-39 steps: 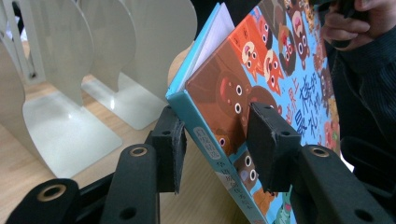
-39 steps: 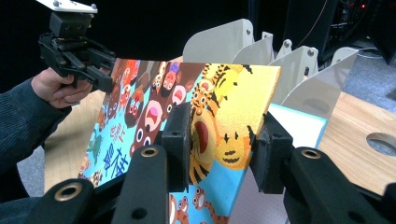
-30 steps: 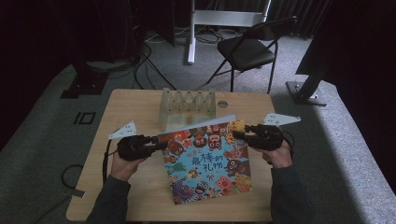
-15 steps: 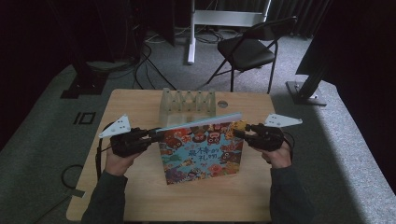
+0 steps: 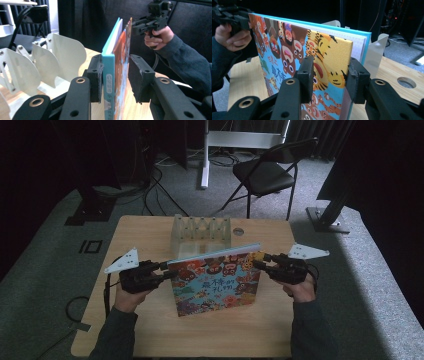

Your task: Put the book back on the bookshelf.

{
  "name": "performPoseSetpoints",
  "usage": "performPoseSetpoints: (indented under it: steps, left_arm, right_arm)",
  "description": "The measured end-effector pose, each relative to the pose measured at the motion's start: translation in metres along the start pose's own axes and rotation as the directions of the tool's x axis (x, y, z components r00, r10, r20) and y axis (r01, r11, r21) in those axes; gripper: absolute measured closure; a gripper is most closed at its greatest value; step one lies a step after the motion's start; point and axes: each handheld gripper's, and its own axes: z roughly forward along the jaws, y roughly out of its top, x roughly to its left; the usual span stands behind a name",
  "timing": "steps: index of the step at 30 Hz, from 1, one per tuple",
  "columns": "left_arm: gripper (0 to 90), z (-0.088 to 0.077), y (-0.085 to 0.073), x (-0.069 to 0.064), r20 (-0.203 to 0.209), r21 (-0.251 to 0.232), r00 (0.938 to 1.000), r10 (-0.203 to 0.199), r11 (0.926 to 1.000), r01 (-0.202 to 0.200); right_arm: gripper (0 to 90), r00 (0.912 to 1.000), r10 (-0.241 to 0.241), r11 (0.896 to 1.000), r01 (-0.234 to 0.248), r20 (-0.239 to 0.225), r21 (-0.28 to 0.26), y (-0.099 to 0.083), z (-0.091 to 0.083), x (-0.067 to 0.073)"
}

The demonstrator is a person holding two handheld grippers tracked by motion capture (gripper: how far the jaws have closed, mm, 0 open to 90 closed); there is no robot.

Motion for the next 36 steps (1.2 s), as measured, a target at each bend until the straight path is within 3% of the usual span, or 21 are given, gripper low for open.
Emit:
performPoseSetpoints:
  steps: [11, 15, 19, 24, 27, 36]
  left_arm:
    - [65.5, 0.007, -0.01, -0.005, 0.026, 0.008, 0.9996, 0.011, 0.9999, -0.011]
    - [62.1, 0.01, -0.012, -0.005, 0.027, 0.0, 0.9995, -0.015, 0.9999, 0.015]
    - [60.1, 0.011, -0.013, -0.006, 0.021, 0.001, 0.9995, -0.025, 0.9997, 0.025]
    - [60.2, 0.015, -0.013, -0.009, -0.003, 0.018, 1.0, 0.004, 0.9998, -0.004]
    - [63.2, 0.016, -0.014, -0.007, 0.006, 0.015, 0.9998, -0.021, 0.9997, 0.021]
    - [70.0, 0.021, -0.017, -0.012, 0.016, 0.025, 0.9994, 0.03, 0.9992, -0.03]
  right_arm:
    - [58.8, 1.0, 0.005, 1.0, -0.005, -0.004, 0.007, -0.005, -0.002, 0.0]
    - [58.3, 1.0, 0.008, 1.0, -0.008, -0.002, 0.01, -0.006, -0.003, -0.001]
    - [58.0, 0.9999, 0.011, 1.0, -0.011, 0.002, 0.009, -0.008, -0.004, -0.002]
    - [57.4, 0.9998, 0.017, 1.0, -0.017, 0.006, 0.009, -0.01, -0.005, -0.003]
    - [57.3, 0.9998, 0.02, 1.0, -0.02, 0.009, 0.01, -0.011, -0.005, -0.003]
    - [57.4, 0.9995, 0.028, 1.0, -0.028, 0.014, 0.012, -0.015, -0.007, -0.006]
